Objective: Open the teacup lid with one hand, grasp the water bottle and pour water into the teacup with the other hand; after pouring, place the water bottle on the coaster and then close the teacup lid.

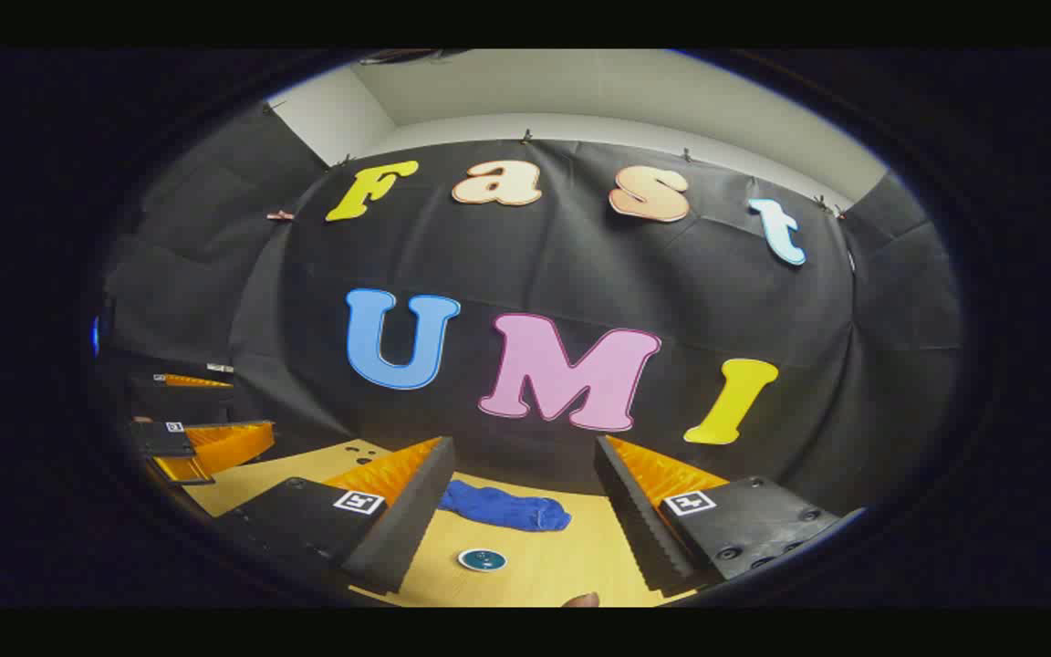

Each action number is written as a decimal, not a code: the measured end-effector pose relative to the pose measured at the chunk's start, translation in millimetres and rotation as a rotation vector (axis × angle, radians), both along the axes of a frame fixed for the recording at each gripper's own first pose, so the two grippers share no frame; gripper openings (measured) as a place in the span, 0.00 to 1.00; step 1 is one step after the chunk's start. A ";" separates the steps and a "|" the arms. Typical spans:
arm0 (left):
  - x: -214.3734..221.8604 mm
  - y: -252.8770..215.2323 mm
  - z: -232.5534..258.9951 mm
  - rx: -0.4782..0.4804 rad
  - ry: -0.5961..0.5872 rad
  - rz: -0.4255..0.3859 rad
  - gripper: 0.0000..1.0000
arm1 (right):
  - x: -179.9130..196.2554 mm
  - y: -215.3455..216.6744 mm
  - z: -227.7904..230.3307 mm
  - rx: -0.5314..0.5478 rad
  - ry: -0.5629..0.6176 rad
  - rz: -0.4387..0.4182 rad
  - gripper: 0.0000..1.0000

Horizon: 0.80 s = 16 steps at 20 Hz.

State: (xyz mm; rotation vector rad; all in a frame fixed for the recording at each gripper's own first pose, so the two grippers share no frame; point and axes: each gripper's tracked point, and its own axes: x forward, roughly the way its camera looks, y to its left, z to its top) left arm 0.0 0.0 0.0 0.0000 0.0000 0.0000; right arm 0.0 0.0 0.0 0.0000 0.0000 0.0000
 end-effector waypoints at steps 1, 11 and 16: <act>-0.2 0.5 1.6 0.000 -0.003 -0.001 0.95 | -0.3 -1.5 0.1 0.002 -0.001 -0.002 0.95; -4.9 -6.4 1.2 0.003 0.000 -0.022 0.95 | -1.8 -2.8 -3.1 0.010 -0.002 0.004 0.96; -6.2 -7.4 -0.1 0.014 -0.001 -0.026 0.95 | 2.3 1.4 -7.2 0.012 -0.002 0.019 0.95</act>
